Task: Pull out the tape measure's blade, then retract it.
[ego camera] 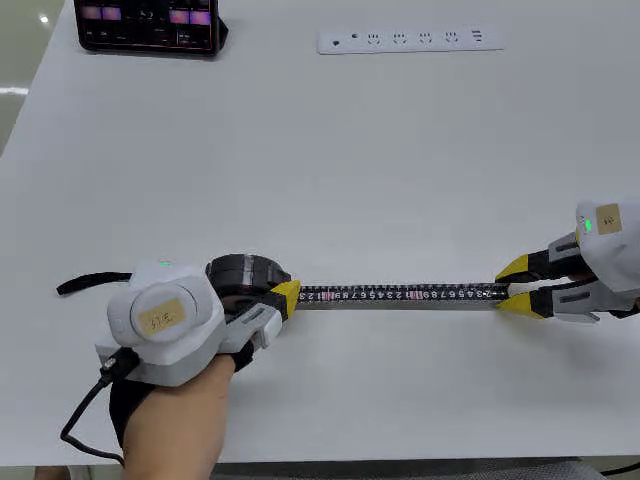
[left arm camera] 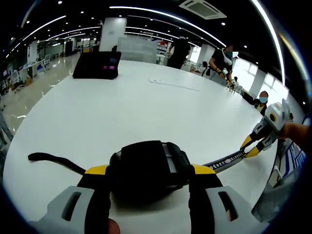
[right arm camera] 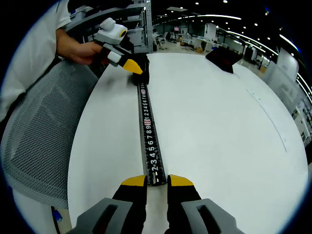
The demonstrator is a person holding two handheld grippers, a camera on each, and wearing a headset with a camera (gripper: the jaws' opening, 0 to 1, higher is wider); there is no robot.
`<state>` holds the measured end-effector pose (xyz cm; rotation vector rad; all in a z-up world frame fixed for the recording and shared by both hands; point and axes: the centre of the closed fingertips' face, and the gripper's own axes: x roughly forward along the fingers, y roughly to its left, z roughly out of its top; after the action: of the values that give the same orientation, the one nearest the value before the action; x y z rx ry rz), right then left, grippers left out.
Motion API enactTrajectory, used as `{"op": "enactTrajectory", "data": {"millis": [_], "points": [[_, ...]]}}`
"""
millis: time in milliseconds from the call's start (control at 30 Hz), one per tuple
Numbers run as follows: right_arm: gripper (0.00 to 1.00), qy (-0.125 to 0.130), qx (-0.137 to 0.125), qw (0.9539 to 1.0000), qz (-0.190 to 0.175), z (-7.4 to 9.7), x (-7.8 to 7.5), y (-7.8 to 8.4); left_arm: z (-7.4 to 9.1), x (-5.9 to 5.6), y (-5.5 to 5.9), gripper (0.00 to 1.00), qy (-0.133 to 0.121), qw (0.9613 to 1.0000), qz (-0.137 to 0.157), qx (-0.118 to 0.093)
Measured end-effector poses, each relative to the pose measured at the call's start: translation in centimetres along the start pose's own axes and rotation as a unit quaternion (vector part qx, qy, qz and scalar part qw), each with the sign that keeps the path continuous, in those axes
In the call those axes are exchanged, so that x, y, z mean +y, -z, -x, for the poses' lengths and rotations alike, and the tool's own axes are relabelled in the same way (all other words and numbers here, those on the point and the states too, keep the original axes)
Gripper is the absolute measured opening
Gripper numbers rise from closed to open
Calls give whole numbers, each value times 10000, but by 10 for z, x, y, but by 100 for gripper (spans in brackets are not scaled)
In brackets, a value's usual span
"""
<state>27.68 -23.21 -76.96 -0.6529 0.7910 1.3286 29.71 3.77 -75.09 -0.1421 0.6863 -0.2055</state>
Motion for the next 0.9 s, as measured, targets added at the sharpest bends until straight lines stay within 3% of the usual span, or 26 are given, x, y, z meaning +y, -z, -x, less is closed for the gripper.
{"op": "enactTrajectory", "data": {"millis": [567, 900], "points": [[10, -74, 365, 9987, 358, -2, 1, 3, 0, 0, 1, 60, 4, 10000, 6, 73], [10, -88, 356, 9987, 341, -1, 1, 4, 0, 0, 1, 59, 19, 9999, -26, 128]]}}
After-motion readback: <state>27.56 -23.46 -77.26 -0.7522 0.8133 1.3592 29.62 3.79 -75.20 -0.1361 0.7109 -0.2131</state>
